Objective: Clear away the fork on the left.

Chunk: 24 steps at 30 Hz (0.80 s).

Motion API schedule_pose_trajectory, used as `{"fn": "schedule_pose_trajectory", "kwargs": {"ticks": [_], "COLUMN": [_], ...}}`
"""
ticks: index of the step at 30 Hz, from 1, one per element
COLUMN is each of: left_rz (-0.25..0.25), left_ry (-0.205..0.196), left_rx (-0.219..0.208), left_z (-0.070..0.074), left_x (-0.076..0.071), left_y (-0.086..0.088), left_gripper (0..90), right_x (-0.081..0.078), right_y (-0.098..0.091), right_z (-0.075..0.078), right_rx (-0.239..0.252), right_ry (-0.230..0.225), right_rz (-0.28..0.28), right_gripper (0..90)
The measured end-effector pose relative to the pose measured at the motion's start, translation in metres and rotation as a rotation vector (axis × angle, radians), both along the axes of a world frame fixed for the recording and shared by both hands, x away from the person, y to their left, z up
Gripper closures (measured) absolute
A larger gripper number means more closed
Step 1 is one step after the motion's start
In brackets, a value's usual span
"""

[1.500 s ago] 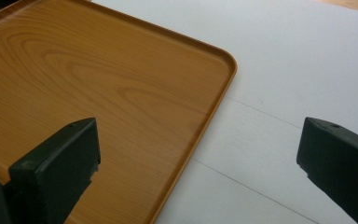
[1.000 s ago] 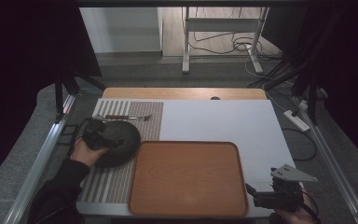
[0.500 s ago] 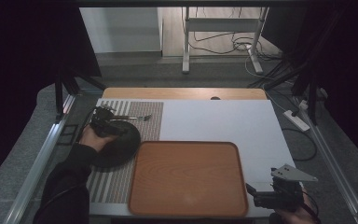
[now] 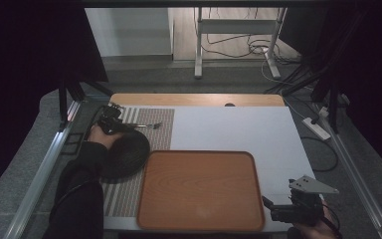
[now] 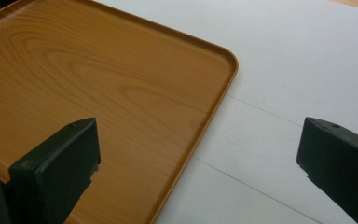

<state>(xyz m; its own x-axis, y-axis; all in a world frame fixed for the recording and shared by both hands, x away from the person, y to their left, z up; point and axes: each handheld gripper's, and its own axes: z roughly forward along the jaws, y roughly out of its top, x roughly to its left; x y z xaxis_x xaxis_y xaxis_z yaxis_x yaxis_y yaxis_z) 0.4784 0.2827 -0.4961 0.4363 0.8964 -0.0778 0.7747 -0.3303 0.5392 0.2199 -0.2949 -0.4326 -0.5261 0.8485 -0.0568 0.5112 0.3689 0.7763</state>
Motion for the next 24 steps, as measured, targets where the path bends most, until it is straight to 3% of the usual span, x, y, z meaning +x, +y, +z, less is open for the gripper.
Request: {"fn": "schedule_pose_trajectory", "kwargs": {"ticks": [2,4,5,8,11,13,17,19,24], "left_rz": [0.022,0.047,0.056,0.083,0.105,0.125,0.149,0.129,0.054], "left_ry": [0.017,0.028,0.027,0.034,0.066,0.076,0.077,0.101,0.143], "left_rx": [-0.003,-0.021,-0.019,-0.002,0.027,0.058,0.073,0.114,0.114], "left_z": [0.000,0.000,0.000,-0.003,-0.010,-0.015,-0.021,-0.025,-0.022], "left_x": [0.007,0.014,0.017,0.026,0.036,0.041,0.045,0.045,0.038], "left_y": [0.004,0.009,0.011,0.015,0.017,0.019,0.024,0.023,0.026], "left_gripper": [51.8,75.4,75.4,88.8,88.9,88.9,88.9,88.9,89.0], "right_x": [0.000,0.000,0.000,0.000,0.000,0.000,0.000,0.000,0.000], "right_y": [0.000,-0.001,-0.001,-0.001,-0.001,-0.001,-0.001,-0.001,-0.001], "right_z": [0.000,0.000,0.000,0.000,0.000,0.000,0.000,0.000,0.000], "right_rx": [-0.002,0.002,0.002,0.009,0.007,0.003,0.006,0.007,0.004], "right_ry": [0.000,0.001,0.001,0.002,-0.001,-0.001,-0.001,-0.001,0.000], "right_rz": [0.002,-0.001,-0.001,-0.006,-0.003,-0.001,-0.003,-0.003,-0.004], "right_gripper": [0.0,0.0,0.0,0.0,0.0,0.0,0.0,0.0,0.0]}}
